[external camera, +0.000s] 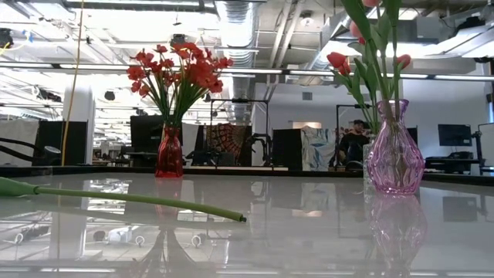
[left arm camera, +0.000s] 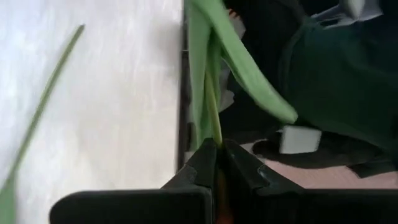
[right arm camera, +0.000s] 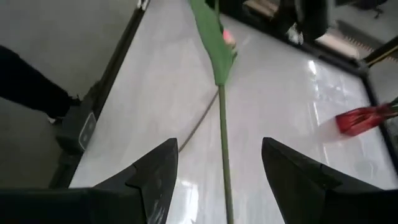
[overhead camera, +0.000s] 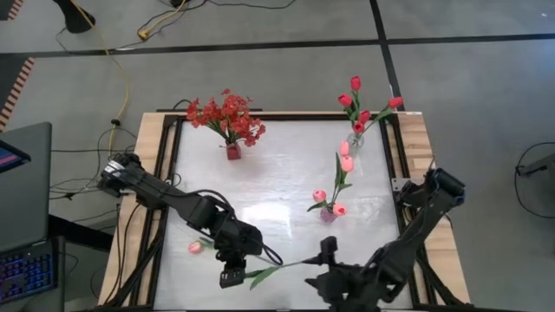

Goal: Sort flowers into vase by color
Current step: Put the pink tulip into the purple flower vase

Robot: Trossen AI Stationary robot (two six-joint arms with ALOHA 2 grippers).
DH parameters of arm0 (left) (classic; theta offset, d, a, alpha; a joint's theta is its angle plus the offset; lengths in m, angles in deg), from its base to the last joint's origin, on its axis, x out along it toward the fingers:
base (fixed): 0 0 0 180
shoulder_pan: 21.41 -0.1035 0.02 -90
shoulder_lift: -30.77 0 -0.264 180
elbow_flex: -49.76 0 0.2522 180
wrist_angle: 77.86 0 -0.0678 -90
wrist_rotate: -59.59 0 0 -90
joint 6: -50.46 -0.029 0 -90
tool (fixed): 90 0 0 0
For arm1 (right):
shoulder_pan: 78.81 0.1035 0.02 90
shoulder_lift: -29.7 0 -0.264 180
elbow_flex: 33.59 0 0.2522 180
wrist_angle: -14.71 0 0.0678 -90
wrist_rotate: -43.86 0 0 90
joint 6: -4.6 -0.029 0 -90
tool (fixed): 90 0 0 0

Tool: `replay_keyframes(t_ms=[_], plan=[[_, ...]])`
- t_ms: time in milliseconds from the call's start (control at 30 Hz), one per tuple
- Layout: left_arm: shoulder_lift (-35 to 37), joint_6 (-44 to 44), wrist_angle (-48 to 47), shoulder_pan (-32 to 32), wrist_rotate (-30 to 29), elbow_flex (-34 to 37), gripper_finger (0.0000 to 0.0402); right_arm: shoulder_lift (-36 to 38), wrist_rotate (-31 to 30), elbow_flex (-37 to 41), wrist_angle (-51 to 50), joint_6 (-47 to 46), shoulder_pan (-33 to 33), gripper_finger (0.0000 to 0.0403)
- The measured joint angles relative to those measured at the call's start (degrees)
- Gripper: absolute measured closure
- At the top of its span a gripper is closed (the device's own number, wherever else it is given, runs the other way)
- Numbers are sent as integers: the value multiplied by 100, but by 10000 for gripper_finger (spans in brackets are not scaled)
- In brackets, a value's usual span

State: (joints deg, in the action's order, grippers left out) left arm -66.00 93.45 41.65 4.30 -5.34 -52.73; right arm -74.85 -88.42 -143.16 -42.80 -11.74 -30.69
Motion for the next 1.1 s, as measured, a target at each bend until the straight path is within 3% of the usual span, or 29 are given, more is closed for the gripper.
replay_keyframes(t_ms=[700,1100], plan=[[-101,-484,-10,20,-45,0,399,-552,428,-44,-98,-782,-579,151],[-101,-431,-10,20,-47,0,399,-538,510,-46,-125,-734,-578,286]])
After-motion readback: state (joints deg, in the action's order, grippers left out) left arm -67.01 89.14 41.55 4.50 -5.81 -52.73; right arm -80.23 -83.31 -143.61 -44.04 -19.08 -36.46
